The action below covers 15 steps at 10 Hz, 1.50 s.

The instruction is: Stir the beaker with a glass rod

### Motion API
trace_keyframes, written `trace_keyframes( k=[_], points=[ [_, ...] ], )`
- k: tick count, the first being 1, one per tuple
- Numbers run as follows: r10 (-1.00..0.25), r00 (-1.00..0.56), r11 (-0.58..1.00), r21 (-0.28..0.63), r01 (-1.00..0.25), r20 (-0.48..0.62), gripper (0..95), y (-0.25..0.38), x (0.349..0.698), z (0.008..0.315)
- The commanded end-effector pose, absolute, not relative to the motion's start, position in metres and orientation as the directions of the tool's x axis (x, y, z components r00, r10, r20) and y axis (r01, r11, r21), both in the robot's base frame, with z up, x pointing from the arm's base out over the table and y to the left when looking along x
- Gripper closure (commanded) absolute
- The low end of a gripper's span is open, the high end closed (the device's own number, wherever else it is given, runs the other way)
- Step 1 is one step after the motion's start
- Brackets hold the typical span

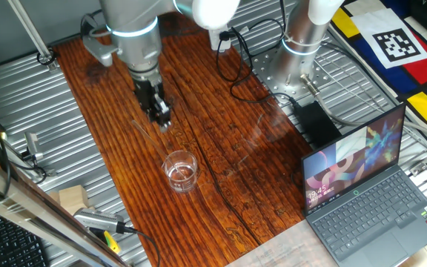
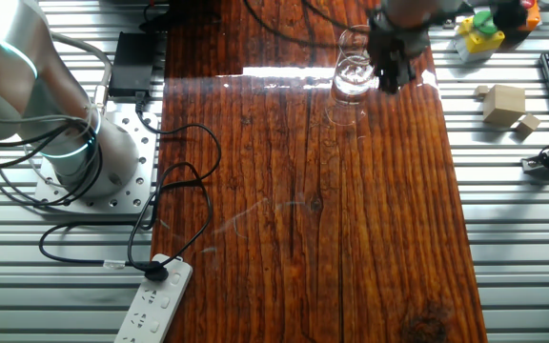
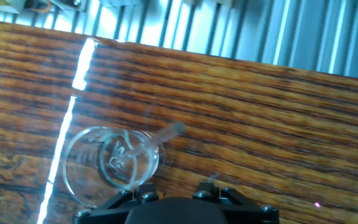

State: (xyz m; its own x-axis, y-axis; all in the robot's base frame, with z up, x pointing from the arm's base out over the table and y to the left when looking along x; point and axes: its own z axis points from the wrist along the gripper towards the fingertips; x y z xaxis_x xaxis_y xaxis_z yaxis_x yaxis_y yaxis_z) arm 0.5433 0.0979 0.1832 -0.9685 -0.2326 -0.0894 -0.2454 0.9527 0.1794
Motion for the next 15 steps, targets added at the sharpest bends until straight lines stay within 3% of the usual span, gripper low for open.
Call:
trace_keyframes(
  k=[1, 10, 11, 15],
  points=[
    [-0.226, -0.971, 0.955, 0.176, -0.237, -0.084, 57.0, 0.103, 0.546, 0.183],
    [-0.18, -0.981, 0.965, 0.179, -0.191, -0.077, 57.0, 0.122, 0.558, 0.187],
    [-0.181, -0.981, 0.965, 0.178, -0.192, -0.077, 76.0, 0.122, 0.558, 0.187],
    [-0.181, -0.98, 0.965, 0.177, -0.192, -0.081, 76.0, 0.124, 0.56, 0.188]
  ],
)
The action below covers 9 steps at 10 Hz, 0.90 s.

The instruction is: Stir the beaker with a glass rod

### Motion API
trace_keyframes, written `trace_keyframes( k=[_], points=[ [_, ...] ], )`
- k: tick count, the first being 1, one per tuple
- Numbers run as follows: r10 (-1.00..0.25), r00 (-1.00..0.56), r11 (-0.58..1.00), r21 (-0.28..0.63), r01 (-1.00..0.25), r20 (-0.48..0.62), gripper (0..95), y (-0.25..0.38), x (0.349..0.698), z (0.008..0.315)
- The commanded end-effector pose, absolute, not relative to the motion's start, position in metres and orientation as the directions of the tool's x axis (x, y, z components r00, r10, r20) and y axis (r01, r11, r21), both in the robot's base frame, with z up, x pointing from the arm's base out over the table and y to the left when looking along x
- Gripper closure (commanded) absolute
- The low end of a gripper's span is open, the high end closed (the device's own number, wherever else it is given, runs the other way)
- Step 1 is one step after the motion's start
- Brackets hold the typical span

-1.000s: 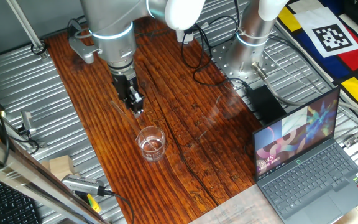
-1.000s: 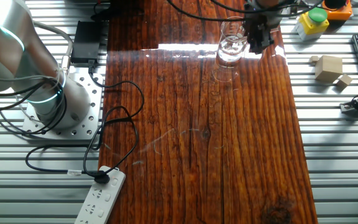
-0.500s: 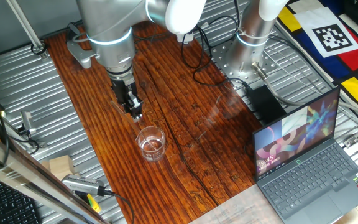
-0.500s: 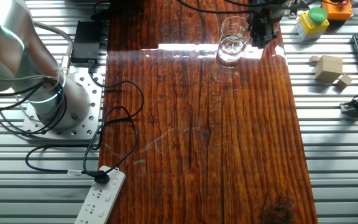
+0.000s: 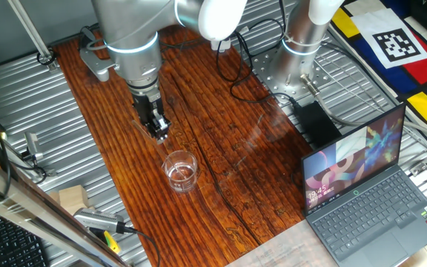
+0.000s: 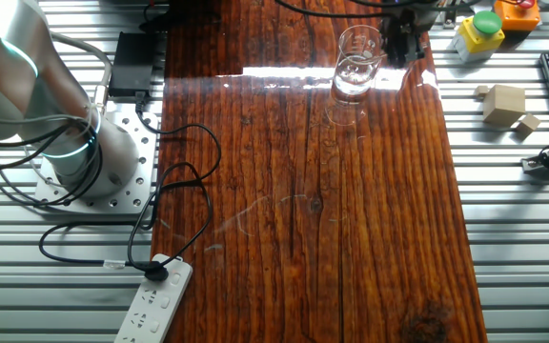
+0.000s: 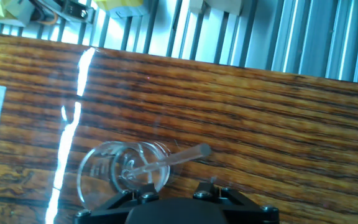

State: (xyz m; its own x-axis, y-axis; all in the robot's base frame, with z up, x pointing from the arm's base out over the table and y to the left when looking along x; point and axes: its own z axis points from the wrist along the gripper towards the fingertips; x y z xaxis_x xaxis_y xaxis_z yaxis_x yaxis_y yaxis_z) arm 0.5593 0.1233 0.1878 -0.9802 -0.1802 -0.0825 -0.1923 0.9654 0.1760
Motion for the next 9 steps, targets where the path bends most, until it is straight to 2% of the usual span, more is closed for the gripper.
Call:
trace_keyframes(
  k=[1, 9],
  points=[
    [-0.182, -0.98, 0.965, 0.177, -0.194, -0.083, 76.0, 0.1236, 0.5598, 0.1882],
    [-0.147, -0.984, 0.97, 0.181, -0.164, -0.103, 76.0, 0.1256, 0.565, 0.1861]
  ],
)
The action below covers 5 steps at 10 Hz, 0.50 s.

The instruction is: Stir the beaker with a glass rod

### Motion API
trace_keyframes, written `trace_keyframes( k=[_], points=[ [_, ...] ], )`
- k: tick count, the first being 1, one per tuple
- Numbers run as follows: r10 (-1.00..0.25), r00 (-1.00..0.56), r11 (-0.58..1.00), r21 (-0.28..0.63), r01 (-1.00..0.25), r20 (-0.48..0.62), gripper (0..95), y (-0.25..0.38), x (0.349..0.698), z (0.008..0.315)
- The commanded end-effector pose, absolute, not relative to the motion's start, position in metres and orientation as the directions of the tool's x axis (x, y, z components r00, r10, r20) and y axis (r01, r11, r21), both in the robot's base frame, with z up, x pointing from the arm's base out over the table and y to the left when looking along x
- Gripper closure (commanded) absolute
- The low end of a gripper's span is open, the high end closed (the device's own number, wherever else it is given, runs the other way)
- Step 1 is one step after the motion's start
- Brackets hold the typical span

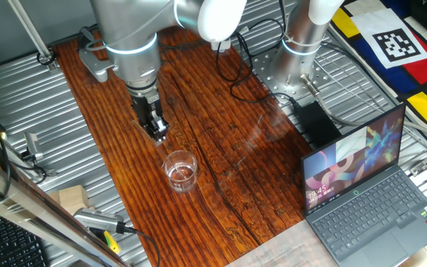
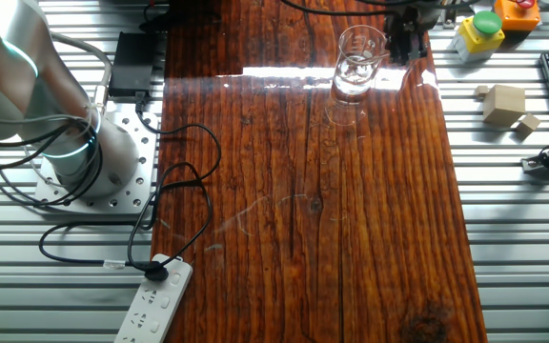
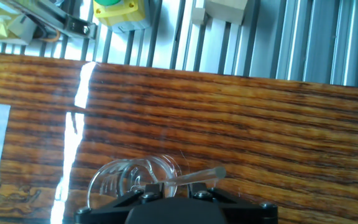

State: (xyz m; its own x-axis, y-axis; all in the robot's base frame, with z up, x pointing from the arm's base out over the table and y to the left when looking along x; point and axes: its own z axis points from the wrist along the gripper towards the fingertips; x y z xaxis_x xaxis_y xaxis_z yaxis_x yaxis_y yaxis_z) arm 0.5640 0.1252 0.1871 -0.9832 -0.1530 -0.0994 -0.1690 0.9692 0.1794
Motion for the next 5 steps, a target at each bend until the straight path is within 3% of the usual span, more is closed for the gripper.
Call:
trace_keyframes(
  k=[1, 5],
  points=[
    [-0.142, -0.985, 0.97, 0.182, -0.159, -0.103, 76.0, 0.1265, 0.5666, 0.1866],
    [-0.132, -0.986, 0.972, 0.183, -0.149, -0.101, 76.0, 0.1291, 0.5709, 0.1876]
  ],
)
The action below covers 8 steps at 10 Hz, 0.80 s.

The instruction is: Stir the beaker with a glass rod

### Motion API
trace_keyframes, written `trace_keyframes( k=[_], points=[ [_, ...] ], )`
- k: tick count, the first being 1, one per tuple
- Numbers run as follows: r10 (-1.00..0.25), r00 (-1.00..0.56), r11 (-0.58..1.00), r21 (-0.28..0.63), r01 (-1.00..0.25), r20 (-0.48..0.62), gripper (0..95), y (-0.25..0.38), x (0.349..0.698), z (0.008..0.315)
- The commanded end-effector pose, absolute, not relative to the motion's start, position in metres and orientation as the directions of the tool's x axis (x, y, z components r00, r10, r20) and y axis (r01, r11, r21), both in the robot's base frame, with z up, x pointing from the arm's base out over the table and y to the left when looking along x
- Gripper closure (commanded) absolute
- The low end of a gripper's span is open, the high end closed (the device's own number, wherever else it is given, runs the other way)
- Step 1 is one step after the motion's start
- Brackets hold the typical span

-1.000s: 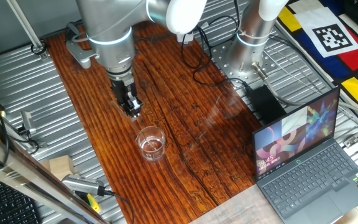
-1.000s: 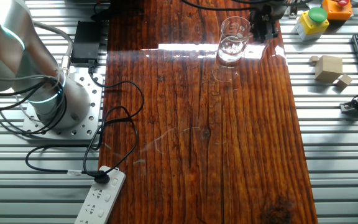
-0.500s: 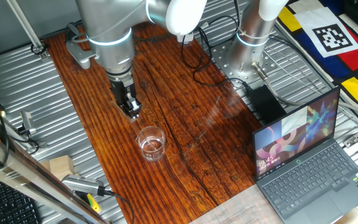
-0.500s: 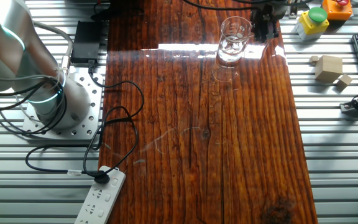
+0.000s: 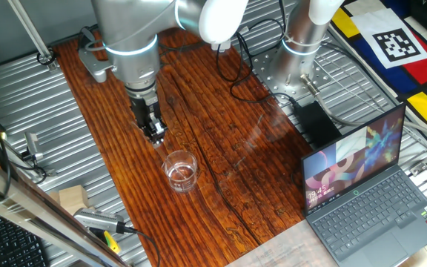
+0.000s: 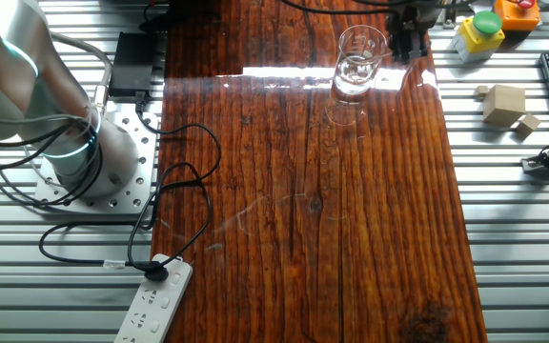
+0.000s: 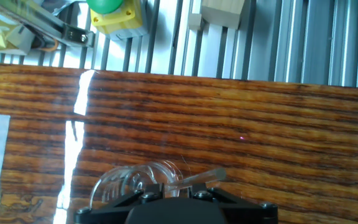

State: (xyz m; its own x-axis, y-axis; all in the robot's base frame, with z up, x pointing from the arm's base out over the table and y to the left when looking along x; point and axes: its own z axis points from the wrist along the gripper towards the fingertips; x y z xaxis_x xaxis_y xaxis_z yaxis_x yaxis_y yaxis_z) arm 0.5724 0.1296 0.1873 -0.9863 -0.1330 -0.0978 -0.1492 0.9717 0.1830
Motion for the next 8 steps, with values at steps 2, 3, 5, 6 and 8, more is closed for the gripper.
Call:
trace_keyframes(
  k=[2, 3, 5, 6, 8],
  points=[
    [-0.128, -0.986, 0.972, 0.184, -0.146, -0.107, 76.0, 0.1296, 0.572, 0.1869],
    [-0.127, -0.986, 0.972, 0.183, -0.145, -0.107, 76.0, 0.13, 0.5726, 0.187],
    [-0.122, -0.986, 0.973, 0.183, -0.141, -0.111, 76.0, 0.1307, 0.5737, 0.1867],
    [-0.121, -0.987, 0.973, 0.183, -0.14, -0.11, 76.0, 0.1308, 0.5737, 0.1866],
    [-0.118, -0.987, 0.974, 0.182, -0.137, -0.11, 76.0, 0.1309, 0.5737, 0.1864]
  ],
)
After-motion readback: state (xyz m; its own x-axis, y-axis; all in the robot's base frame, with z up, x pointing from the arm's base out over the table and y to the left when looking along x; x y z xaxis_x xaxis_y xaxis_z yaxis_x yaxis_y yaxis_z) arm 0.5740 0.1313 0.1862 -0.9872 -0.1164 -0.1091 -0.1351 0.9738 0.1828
